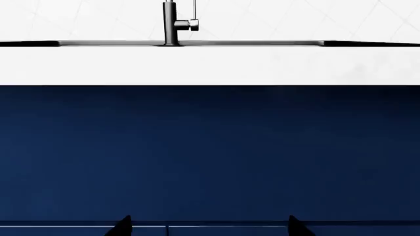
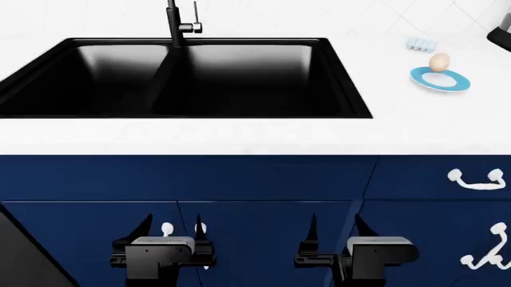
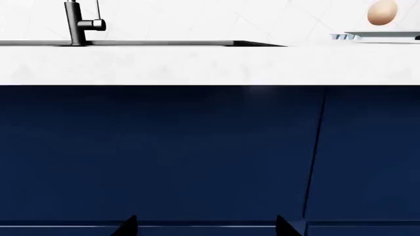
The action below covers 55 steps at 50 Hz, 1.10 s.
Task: Pick the egg from the counter and place it in the sink. Then turn on the sink faucet.
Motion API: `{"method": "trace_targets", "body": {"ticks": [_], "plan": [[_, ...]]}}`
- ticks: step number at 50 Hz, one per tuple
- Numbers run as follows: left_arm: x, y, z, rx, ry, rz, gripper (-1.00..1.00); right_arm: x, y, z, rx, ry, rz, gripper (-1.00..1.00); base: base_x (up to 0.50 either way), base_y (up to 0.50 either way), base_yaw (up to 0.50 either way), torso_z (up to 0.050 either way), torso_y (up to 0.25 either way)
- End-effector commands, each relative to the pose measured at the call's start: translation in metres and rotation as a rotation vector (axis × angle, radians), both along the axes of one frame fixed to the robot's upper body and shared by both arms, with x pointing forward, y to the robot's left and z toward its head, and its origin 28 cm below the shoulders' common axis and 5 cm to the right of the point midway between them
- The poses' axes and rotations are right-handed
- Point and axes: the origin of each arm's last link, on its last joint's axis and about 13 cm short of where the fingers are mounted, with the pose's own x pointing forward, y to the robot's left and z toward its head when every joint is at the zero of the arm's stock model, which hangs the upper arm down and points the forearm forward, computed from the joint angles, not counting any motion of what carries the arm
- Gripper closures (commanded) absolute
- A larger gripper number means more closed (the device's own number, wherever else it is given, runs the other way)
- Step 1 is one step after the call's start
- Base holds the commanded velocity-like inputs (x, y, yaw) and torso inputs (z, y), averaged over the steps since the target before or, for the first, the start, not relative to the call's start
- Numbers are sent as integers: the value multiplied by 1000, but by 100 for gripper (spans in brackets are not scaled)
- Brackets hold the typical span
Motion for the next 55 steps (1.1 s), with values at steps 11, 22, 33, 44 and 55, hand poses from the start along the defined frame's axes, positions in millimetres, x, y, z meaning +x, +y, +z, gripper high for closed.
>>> {"method": "trace_targets", "body": {"ticks": [11,22,33,44,55], "plan": [[4,8,31,25,-66,15,-100,-1,2,44,24,-88,25,-100,0,0,0,0,0],[14,22,129,102,-142,-3,-100,14,-11,134,11,-196,25,-100,0,0,0,0,0],[30,48,272,94,-132,36,-100,32,-25,274,21,-196,57,-100,0,0,0,0,0],[25,37,327,65,-198,-53,-100,28,-27,328,9,-260,57,-100,0,0,0,14,0],[21,37,329,67,-209,-67,-100,29,-26,326,19,-234,68,-100,0,0,0,50,0]]}}
